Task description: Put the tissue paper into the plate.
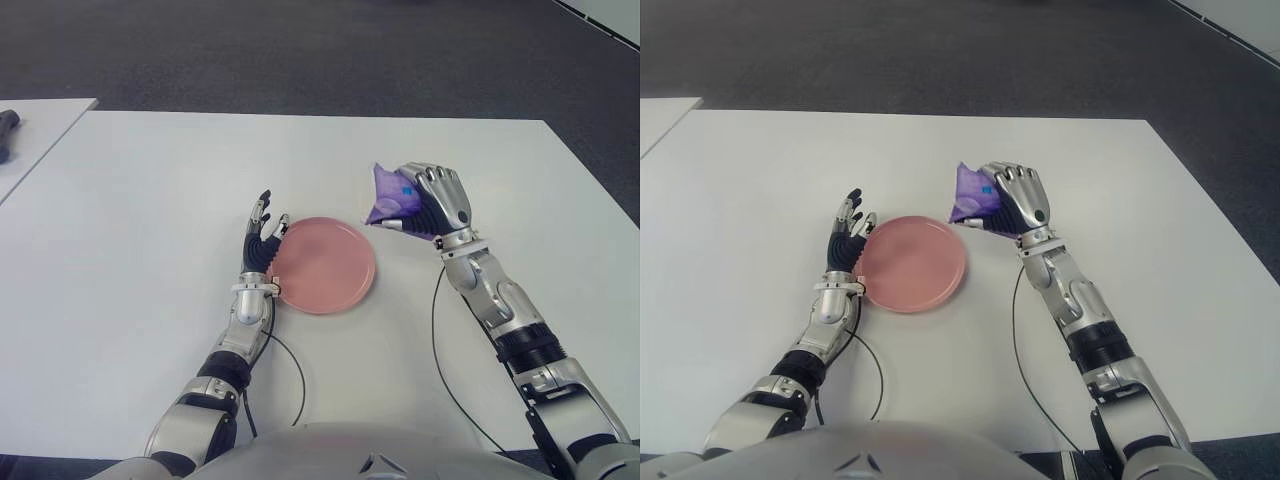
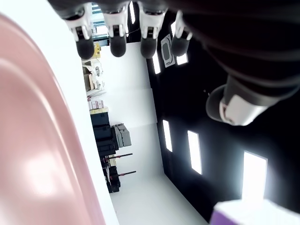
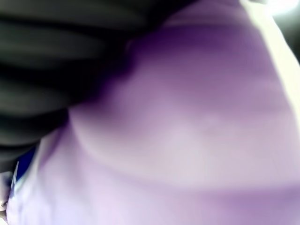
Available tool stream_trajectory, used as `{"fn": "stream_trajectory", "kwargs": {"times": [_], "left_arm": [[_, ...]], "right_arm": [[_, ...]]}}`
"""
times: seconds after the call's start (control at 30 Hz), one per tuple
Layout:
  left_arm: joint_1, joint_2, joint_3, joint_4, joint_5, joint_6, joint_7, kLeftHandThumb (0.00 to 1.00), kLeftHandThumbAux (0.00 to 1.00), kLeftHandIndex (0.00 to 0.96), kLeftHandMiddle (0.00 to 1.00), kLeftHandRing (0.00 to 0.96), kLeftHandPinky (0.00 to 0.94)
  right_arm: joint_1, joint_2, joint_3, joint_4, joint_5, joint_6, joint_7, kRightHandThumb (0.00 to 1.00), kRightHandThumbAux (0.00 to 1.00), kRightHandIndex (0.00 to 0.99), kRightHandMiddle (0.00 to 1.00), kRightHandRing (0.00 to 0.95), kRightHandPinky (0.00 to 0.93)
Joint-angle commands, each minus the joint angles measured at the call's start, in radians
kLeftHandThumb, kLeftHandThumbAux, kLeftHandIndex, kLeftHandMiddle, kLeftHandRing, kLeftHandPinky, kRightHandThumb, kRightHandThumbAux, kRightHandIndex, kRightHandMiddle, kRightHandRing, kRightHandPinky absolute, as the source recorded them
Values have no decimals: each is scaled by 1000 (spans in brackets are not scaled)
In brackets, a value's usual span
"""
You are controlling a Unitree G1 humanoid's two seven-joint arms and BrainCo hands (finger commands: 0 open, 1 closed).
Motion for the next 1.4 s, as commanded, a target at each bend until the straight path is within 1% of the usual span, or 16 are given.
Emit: {"fn": "stream_trajectory", "kwargs": {"times": [0.03,0.27,0.43,0.6,0.77,0.93,1.13,1.2,1.27,1.4], "left_arm": [[85,3,1,82,8,-2,6,27,471,0,0,0,0],[83,3,3,84,2,-9,-4,27,461,0,0,0,0],[83,2,4,85,3,-14,-2,20,470,0,0,0,0],[85,3,2,85,12,-24,12,17,471,0,0,0,0],[85,0,1,83,18,-24,21,14,462,0,0,0,0],[81,-4,6,94,10,-23,25,4,460,0,0,0,0],[81,-7,6,94,8,-23,27,0,459,0,0,0,0],[85,-10,7,86,6,-20,26,0,458,0,0,0,0],[87,-12,7,83,5,-18,25,0,456,0,0,0,0],[91,-16,9,75,0,-14,18,0,454,0,0,0,0]], "right_arm": [[-26,34,4,-14,-21,-9,-13,854,678,398,530,838,780],[-69,73,33,19,-59,-35,-41,855,677,399,533,846,820],[-77,87,48,17,-59,-45,-7,855,677,400,537,849,835],[-80,108,77,10,-43,-52,72,856,676,401,541,850,841],[-82,127,96,30,-34,-68,111,856,676,402,543,848,836],[-103,159,152,131,-75,-99,81,856,676,401,543,843,830],[-113,164,184,166,-96,-127,66,855,677,399,542,838,828],[-121,170,218,223,-125,-157,26,855,677,399,542,837,828],[-127,173,238,263,-142,-177,-4,854,677,398,541,832,813],[-133,169,269,297,-156,-198,0,854,678,397,539,824,801]]}}
